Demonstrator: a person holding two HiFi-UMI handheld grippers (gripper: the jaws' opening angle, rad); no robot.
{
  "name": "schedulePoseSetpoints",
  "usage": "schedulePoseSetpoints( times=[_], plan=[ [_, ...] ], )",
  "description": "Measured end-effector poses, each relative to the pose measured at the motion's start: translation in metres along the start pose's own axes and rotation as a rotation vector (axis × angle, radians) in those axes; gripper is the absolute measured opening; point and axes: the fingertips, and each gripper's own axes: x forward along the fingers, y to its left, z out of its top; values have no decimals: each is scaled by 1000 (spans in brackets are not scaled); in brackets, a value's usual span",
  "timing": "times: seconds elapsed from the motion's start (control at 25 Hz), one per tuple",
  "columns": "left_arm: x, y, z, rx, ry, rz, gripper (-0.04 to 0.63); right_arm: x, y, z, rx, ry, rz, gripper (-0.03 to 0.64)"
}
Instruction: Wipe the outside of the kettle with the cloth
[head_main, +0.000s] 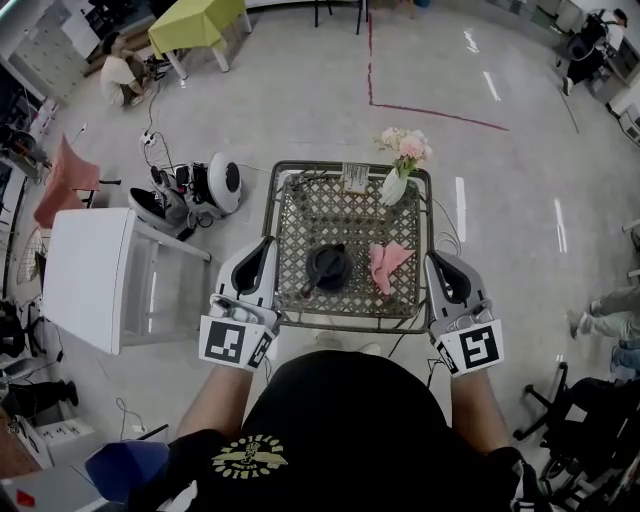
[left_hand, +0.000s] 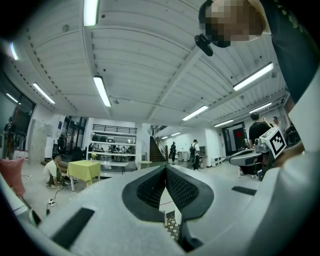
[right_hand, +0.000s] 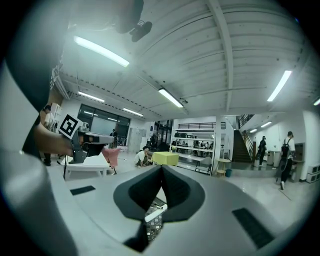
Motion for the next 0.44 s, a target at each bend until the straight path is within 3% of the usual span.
schedulePoseSetpoints(
  times=[0.44],
  plan=[
    [16,8,-20,-1,40,-23,9,16,-8,-18,21,34,-15,11]
  ],
)
